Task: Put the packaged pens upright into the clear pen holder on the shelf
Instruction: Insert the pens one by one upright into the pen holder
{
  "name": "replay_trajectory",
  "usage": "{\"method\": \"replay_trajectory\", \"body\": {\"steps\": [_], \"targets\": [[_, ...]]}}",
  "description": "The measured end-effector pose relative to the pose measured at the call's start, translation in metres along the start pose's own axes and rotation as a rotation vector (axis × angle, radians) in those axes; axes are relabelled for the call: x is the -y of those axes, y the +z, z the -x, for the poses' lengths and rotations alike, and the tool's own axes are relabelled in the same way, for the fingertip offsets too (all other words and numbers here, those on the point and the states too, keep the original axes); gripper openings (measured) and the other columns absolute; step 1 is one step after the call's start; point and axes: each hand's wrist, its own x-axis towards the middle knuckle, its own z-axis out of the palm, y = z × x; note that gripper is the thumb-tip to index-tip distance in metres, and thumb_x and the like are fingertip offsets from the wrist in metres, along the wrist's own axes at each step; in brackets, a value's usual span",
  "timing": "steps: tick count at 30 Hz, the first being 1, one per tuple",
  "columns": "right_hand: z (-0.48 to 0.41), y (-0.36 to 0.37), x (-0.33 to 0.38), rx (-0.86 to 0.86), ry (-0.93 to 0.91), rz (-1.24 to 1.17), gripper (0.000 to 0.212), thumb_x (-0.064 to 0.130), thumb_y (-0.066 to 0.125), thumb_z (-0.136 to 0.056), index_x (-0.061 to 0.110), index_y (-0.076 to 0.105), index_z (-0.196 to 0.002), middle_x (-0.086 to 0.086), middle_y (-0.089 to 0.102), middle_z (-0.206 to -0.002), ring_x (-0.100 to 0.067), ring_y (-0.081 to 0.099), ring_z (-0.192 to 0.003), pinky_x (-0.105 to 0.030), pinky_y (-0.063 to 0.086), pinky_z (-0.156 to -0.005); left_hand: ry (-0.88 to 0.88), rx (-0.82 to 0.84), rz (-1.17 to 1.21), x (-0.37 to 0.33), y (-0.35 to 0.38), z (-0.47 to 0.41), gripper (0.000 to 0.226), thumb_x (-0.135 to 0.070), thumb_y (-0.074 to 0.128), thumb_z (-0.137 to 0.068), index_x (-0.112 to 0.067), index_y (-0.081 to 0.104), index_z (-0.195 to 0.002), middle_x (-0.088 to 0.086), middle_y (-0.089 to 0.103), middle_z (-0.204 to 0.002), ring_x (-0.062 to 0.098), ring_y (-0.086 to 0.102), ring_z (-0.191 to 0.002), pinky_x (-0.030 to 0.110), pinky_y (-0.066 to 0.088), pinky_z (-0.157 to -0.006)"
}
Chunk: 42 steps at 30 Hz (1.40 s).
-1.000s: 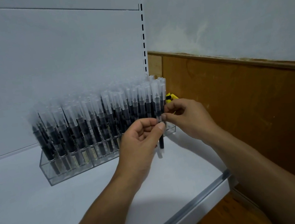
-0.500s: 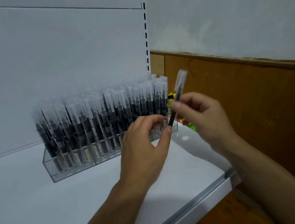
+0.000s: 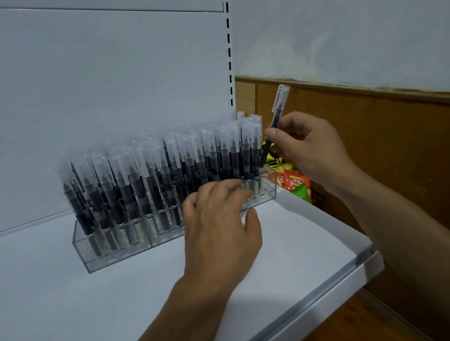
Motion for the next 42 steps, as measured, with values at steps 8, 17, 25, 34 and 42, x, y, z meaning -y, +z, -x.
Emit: {"method": "replay_trajectory", "body": {"steps": [8,17,25,34,42], "targets": [[0.0,0.0,-0.005,0.15,0.023,0.227,0.01,0.034,0.064,-0.091,0.024,0.067,-0.091,0.009,0.065,-0.085,-0.012,0.063,-0.083,-0.04,0.057,-0.078,0.009,0.003,-0.007,0.0,0.0,0.001,0.03,-0.035,0.051,-0.087,-0.03,0.067,-0.112,-0.013,0.057,-0.126,0.008,0.041,-0.123,0.028,0.013,-0.104],[-0.001,0.004,-0.005,0.216,0.118,0.297,0.018,0.038,0.062,-0.092,0.022,0.069,-0.094,0.004,0.068,-0.094,-0.014,0.063,-0.09,-0.043,0.056,-0.083,0.009,-0.002,0.005,0.0,-0.001,0.002,0.027,-0.033,0.054,-0.086,-0.028,0.068,-0.109,-0.013,0.058,-0.126,0.008,0.042,-0.123,0.028,0.014,-0.105],[0.01,0.013,-0.019,0.174,0.213,0.082,0.012,0.034,0.064,-0.091,0.024,0.066,-0.087,0.006,0.068,-0.086,-0.015,0.065,-0.083,-0.044,0.058,-0.079,0.019,0.019,0.11,0.001,-0.01,0.003,0.025,-0.034,0.052,-0.09,-0.03,0.066,-0.111,-0.018,0.056,-0.122,0.002,0.041,-0.12,0.022,0.017,-0.106],[0.01,0.023,-0.014,0.152,0.185,0.098,0.015,0.032,0.064,-0.092,0.019,0.066,-0.085,0.002,0.069,-0.086,-0.019,0.064,-0.083,-0.047,0.055,-0.076,0.022,-0.161,0.212,0.033,-0.068,0.017,0.027,-0.036,0.049,-0.09,-0.027,0.067,-0.109,-0.021,0.061,-0.109,-0.003,0.051,-0.11,0.023,0.041,-0.097],[0.007,0.044,-0.008,0.197,0.167,0.091,0.02,0.037,0.065,-0.091,0.018,0.066,-0.085,-0.001,0.069,-0.085,-0.022,0.062,-0.079,-0.03,0.042,-0.062,-0.031,-0.021,0.044,0.077,-0.107,0.053,0.031,-0.04,0.05,-0.088,-0.032,0.067,-0.113,-0.027,0.058,-0.117,-0.01,0.047,-0.116,0.019,0.037,-0.098]]}}
